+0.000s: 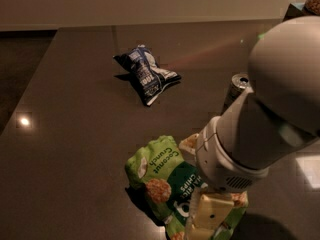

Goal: Move green rice chip bag near blue chip bag

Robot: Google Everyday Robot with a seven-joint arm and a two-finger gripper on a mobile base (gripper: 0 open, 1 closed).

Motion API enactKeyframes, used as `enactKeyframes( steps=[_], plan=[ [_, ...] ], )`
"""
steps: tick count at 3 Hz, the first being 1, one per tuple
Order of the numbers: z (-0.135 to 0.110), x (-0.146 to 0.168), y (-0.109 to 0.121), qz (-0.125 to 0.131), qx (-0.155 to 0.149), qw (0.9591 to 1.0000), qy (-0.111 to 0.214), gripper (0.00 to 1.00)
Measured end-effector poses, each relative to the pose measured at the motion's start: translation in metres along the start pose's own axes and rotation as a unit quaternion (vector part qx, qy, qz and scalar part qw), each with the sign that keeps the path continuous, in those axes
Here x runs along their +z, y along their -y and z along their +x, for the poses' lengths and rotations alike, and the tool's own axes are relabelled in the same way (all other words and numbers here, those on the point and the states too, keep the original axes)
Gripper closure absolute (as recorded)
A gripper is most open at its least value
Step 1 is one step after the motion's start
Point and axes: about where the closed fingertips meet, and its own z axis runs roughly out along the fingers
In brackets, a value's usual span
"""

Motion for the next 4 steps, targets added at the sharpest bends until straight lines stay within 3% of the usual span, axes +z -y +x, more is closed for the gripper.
enactKeyframes(
  steps=[1, 3, 4],
  plan=[
    [-0.007, 0.003, 0.003, -0.011, 0.006, 0.9999, -0.004, 0.46],
    [-0.035, -0.019, 0.037, 0.003, 0.008, 1.0000, -0.001, 0.92],
    [-0.060, -0.034, 0.069, 0.020, 0.005, 0.9998, 0.005, 1.00]
  ],
)
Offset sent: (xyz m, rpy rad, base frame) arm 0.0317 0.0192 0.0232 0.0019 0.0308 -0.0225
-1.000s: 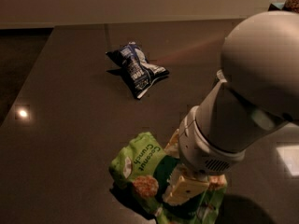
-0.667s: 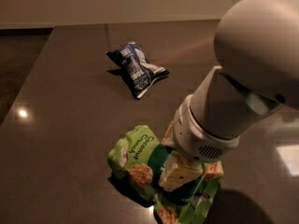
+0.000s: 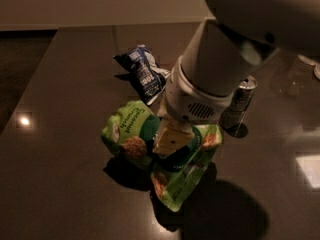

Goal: Move green rice chip bag near blue chip bag

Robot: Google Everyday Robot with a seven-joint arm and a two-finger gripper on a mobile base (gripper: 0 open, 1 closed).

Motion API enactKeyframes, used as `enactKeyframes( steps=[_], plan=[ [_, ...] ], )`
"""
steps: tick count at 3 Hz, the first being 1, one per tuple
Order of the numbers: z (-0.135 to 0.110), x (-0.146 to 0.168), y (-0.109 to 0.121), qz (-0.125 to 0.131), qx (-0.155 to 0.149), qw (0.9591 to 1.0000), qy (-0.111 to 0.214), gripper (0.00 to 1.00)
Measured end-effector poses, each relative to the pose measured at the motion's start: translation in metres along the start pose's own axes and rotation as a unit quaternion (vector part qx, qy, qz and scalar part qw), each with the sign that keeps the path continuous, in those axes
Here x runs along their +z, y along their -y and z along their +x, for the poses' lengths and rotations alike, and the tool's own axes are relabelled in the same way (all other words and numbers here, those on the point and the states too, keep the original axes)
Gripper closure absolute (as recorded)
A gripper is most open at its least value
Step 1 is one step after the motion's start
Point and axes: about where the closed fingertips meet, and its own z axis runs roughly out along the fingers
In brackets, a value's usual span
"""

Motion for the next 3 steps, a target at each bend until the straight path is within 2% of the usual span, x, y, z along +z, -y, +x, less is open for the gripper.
enactKeyframes(
  steps=[1, 2, 3],
  plan=[
    [-0.025, -0.006, 0.032, 0.016, 0.000, 0.9999, 0.006, 1.00],
    [-0.041, 0.004, 0.061, 0.020, 0.007, 0.9998, 0.006, 1.00],
    [-0.046, 0.019, 0.085, 0.027, 0.022, 0.9994, -0.004, 0.87]
  ],
)
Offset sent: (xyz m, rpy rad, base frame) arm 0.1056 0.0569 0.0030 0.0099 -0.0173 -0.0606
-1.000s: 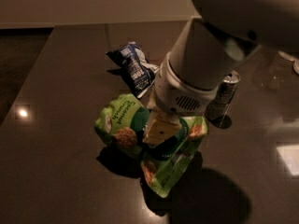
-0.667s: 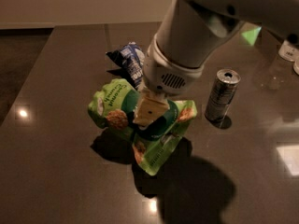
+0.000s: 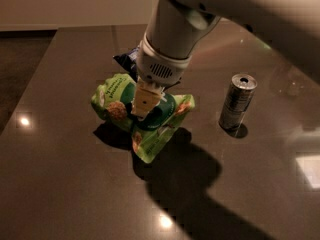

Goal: Move green rice chip bag near blue chip bag

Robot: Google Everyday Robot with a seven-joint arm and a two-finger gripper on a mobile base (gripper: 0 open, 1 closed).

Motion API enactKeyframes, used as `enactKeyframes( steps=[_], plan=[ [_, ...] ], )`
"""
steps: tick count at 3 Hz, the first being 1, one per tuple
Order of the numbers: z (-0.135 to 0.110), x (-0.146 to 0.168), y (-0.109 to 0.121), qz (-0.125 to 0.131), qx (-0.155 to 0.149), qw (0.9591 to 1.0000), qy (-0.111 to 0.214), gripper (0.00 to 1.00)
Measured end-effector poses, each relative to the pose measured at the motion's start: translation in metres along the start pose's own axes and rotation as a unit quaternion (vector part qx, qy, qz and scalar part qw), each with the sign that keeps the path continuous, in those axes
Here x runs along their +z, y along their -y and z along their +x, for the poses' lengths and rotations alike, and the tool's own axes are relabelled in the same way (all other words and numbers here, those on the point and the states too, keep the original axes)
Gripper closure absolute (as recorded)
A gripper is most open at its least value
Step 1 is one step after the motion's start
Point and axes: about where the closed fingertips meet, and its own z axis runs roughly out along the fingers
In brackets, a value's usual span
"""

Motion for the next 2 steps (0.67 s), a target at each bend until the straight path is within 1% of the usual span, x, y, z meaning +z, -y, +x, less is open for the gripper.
enactKeyframes(
  steps=[1, 2],
  plan=[
    [0.0007, 0.0099, 0.0246, 0.017, 0.025, 0.9995, -0.010, 0.56],
    [-0.0004, 0.0071, 0.0221, 0.018, 0.022, 0.9996, -0.009, 0.32]
  ],
)
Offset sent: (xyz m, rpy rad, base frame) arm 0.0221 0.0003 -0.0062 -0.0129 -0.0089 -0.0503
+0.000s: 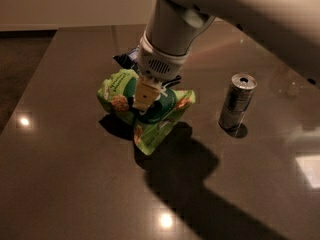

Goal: Move green rice chip bag near blue chip bag

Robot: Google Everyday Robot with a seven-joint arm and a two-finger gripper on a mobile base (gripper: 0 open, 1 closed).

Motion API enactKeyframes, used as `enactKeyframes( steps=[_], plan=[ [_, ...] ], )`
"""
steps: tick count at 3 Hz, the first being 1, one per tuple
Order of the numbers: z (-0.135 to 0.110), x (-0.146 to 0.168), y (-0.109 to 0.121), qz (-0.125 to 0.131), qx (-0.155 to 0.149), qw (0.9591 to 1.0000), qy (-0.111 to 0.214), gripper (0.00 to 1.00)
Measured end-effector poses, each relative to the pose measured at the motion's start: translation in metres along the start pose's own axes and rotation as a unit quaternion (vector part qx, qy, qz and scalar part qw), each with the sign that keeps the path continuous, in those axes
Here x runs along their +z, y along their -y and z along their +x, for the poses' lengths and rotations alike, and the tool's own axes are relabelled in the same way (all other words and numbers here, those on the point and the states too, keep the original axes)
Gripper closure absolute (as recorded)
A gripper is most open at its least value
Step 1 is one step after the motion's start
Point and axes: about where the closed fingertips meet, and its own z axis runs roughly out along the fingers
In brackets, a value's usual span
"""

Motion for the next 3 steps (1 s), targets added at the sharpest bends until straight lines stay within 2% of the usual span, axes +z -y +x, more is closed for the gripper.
enactKeyframes(
  steps=[1, 2, 3],
  plan=[
    [-0.0007, -0.0019, -0.0007, 0.002, -0.001, 1.0000, 0.000, 0.10],
    [-0.0015, -0.0037, -0.0015, 0.004, -0.002, 1.0000, 0.001, 0.00],
    [-0.0016, -0.0037, -0.0015, 0.004, -0.002, 1.0000, 0.001, 0.00]
  ],
)
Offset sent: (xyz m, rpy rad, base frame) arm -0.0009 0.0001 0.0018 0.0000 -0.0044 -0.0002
